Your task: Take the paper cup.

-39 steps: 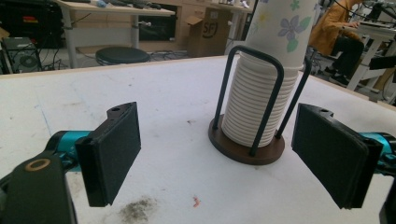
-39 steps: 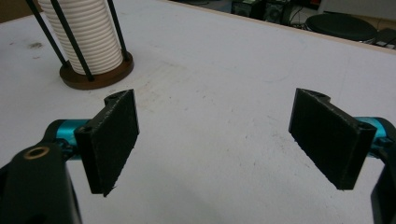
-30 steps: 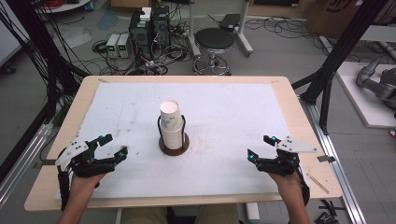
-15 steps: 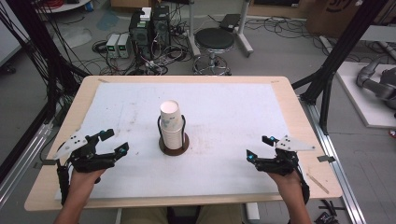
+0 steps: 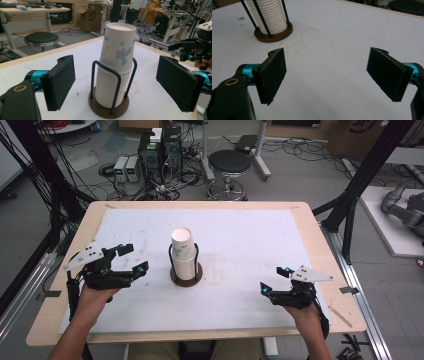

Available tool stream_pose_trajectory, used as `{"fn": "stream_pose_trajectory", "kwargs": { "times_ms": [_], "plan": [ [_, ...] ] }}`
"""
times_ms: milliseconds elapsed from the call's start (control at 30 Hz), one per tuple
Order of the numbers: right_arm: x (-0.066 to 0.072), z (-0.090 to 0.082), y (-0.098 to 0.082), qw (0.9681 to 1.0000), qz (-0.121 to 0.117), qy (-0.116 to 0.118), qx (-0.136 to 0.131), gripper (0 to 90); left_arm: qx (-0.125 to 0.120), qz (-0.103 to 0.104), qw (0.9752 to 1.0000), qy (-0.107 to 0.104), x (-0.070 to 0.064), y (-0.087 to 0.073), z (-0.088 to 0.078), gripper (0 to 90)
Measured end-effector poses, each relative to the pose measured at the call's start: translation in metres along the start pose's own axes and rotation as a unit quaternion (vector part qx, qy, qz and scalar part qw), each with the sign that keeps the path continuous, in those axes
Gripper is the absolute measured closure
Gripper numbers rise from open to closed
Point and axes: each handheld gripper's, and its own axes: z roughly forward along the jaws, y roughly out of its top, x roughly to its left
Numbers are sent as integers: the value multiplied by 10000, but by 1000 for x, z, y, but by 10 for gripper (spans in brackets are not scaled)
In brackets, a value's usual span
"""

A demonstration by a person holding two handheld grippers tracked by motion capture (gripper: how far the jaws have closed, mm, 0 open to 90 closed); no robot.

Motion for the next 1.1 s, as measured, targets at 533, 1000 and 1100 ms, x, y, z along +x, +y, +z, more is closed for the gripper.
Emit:
{"fn": "stream_pose_trajectory", "kwargs": {
  "times_ms": [533, 1000, 1100],
  "plan": [
    [1, 3, 4, 9999, 9, 112, 50, 162, 366, 125, 9988, -302, 0, 44, 47, 155],
    [2, 3, 3, 9998, 0, 166, 79, 162, 651, 169, 9971, -366, 0, 54, 82, 162],
    [2, 3, 3, 9998, 11, 184, 90, 162, 736, 189, 9963, -399, -1, 53, 89, 174]
  ]
}}
